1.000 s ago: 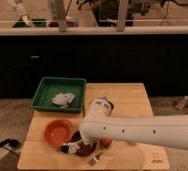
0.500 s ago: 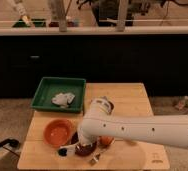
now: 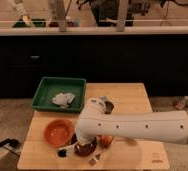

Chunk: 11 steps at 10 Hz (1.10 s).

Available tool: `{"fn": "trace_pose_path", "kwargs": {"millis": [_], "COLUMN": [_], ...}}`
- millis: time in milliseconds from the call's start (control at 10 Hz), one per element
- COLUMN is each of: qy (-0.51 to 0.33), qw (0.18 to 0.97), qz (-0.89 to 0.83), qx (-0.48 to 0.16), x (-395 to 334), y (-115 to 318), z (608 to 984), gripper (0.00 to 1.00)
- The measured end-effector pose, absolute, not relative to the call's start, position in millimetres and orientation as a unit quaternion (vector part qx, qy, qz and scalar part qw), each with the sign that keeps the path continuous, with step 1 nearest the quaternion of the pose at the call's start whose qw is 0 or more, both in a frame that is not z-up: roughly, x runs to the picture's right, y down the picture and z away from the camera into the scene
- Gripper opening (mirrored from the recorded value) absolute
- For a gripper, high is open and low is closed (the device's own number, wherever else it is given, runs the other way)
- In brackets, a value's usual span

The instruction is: Place brush in purple bowl

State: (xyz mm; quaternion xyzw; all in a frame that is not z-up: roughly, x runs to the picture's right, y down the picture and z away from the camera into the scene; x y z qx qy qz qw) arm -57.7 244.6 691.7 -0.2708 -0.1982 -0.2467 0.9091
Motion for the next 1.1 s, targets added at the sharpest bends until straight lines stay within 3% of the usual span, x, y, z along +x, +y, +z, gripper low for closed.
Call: {"fn": "trace_pose_path", "kwargs": {"millis": [200, 900, 1100], "qy": [-0.19, -0.185, -0.187], "qw": [0.911, 0.914, 0.913], "qz": [-0.243, -0.231, -0.232], "qx": [-0.272, -0.277, -0.278], "x": [-56.9, -52.2, -51.7], "y": [243.6, 241.1, 241.0], "z": [694.7, 696.7, 696.4], "gripper": [0.07, 0.77, 0.8]}}
